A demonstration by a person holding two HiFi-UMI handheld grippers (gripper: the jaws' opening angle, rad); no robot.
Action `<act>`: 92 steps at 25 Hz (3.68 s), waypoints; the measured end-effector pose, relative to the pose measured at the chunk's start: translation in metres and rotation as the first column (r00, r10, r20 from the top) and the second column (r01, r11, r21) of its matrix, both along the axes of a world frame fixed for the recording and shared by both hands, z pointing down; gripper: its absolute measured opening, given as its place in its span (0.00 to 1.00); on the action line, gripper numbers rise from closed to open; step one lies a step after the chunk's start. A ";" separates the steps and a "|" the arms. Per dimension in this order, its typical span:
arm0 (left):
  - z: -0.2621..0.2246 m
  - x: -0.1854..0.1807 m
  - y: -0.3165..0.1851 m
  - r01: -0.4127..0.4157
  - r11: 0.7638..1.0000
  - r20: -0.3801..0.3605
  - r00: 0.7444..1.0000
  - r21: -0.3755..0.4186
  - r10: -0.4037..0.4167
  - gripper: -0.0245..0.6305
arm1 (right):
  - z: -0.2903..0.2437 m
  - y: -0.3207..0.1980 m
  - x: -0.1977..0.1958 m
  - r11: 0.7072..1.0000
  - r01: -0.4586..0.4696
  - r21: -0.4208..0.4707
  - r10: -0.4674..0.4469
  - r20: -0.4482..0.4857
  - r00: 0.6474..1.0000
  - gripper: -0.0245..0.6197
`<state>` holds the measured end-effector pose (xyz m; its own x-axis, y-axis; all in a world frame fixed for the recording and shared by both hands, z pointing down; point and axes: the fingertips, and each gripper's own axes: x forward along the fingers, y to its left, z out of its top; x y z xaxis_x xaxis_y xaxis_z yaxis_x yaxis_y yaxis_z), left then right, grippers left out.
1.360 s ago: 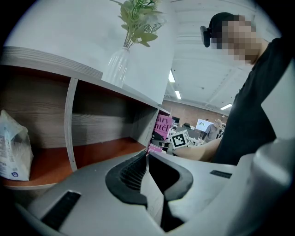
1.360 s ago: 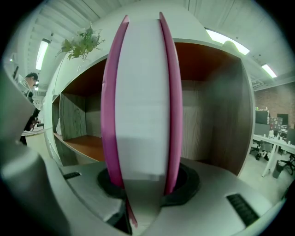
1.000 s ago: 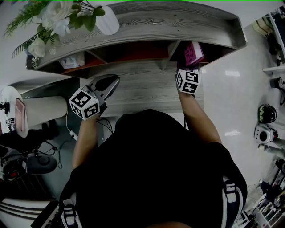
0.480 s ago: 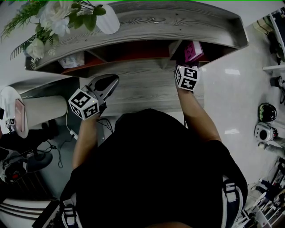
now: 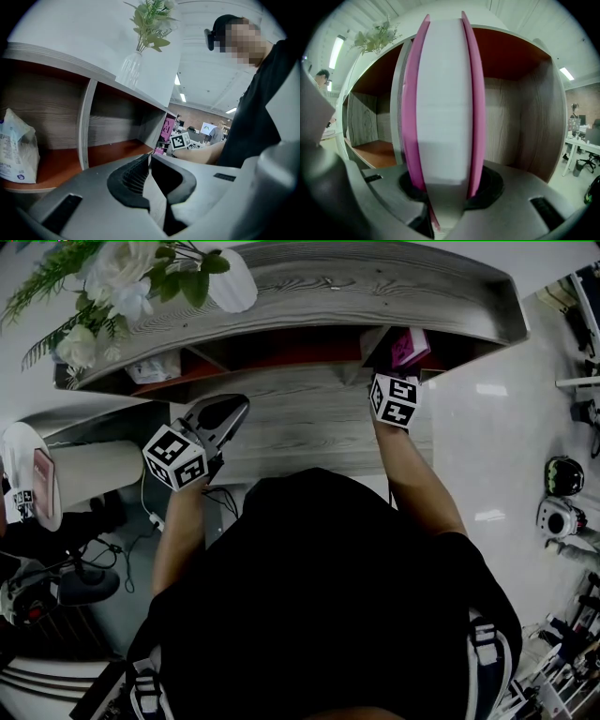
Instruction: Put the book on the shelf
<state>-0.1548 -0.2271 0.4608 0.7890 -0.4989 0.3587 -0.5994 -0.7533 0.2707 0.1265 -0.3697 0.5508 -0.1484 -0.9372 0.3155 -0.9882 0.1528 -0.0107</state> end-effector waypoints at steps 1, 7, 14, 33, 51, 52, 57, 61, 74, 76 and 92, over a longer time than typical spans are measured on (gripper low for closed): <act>0.000 0.001 -0.001 -0.002 1.000 -0.001 1.000 0.001 0.002 0.09 | 0.000 -0.001 0.000 1.000 0.000 0.000 0.000 0.000 1.000 0.27; 0.000 0.004 -0.001 -0.012 1.000 -0.004 1.000 0.000 0.012 0.09 | 0.000 -0.002 0.000 1.000 -0.001 0.000 0.001 -0.003 1.000 0.27; 0.002 -0.003 0.000 0.001 1.000 0.002 1.000 -0.006 -0.001 0.09 | -0.001 -0.003 0.000 1.000 0.004 0.007 -0.004 -0.001 1.000 0.27; 0.004 0.003 0.002 -0.010 1.000 0.000 1.000 -0.008 0.010 0.09 | 0.025 0.004 -0.003 0.998 0.030 -0.062 -0.029 0.024 0.999 0.27; 0.006 0.013 0.012 -0.012 1.000 -0.011 1.000 -0.004 0.012 0.09 | 0.052 0.032 -0.001 0.989 0.067 -0.133 -0.066 0.012 0.998 0.28; 0.006 0.013 0.013 -0.012 1.000 -0.012 1.000 -0.003 0.012 0.09 | 0.053 0.034 -0.001 0.988 0.069 -0.135 -0.068 0.010 0.998 0.28; 0.004 0.016 0.015 -0.013 1.000 -0.013 1.000 0.000 0.013 0.09 | 0.053 0.040 0.003 0.988 0.075 -0.137 -0.075 0.004 0.997 0.28; 0.003 0.019 0.017 -0.017 1.000 -0.016 1.000 0.006 0.017 0.09 | 0.052 0.045 0.006 0.988 0.076 -0.137 -0.076 0.001 0.997 0.29; 0.000 0.025 0.028 -0.022 1.000 -0.020 1.000 0.016 0.023 0.09 | 0.041 0.066 0.012 0.988 0.089 -0.122 -0.090 -0.002 0.996 0.29; 0.000 0.027 0.030 -0.024 1.000 -0.021 0.999 0.021 0.024 0.09 | 0.038 0.068 0.014 0.989 0.091 -0.118 -0.092 -0.001 0.996 0.29; -0.006 0.050 0.043 -0.034 0.998 -0.035 0.999 0.043 0.036 0.09 | 0.000 0.092 0.030 0.990 0.120 -0.067 -0.123 -0.029 0.992 0.19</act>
<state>-0.1045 -0.1843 0.4548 0.8183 -0.4848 0.3088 -0.5628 -0.7850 0.2589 0.1560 -0.2774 0.5511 -0.2484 -0.8904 0.3814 -0.9623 0.2718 0.0080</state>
